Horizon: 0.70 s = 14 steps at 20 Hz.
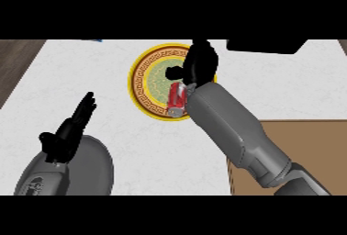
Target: Pick the can from the tray and place it in the plate
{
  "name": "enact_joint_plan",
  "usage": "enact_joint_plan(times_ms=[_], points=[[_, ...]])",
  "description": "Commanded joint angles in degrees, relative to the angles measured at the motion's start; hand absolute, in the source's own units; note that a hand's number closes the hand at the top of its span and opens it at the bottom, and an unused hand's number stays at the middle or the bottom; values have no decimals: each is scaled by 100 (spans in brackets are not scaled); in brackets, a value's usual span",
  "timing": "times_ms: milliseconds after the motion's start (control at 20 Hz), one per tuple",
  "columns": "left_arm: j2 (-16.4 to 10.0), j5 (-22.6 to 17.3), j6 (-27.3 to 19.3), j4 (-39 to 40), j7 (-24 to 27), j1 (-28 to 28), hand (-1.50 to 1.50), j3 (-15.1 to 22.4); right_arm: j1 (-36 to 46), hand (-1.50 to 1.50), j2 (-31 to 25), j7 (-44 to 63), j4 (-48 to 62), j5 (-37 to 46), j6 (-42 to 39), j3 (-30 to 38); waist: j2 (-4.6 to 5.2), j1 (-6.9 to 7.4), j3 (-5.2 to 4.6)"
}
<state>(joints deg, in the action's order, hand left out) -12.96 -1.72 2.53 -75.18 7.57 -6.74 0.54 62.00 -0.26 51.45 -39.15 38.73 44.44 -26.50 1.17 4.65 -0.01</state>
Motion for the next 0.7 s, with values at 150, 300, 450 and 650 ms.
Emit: enact_joint_plan(times_ms=[150, 300, 450, 650], points=[[-51, 18, -47, 109, 155, 144, 0, -133, -288, -150, 25, -411, -449, -380, 1895, 317, -63, -210, 6], [-150, -66, -33, 62, -14, 22, 0, -273, -689, -150, 25, -879, -938, -827, 2167, 578, -74, -315, 12], [-38, -89, -60, -22, -19, 228, 0, -230, -1262, -150, 17, -1643, -1657, -1343, 2181, 802, -90, -397, 17], [9, -21, -126, -186, 29, 378, 0, -208, -2572, -150, -414, -2684, -2898, -1921, 1870, 689, -116, -469, 13]])
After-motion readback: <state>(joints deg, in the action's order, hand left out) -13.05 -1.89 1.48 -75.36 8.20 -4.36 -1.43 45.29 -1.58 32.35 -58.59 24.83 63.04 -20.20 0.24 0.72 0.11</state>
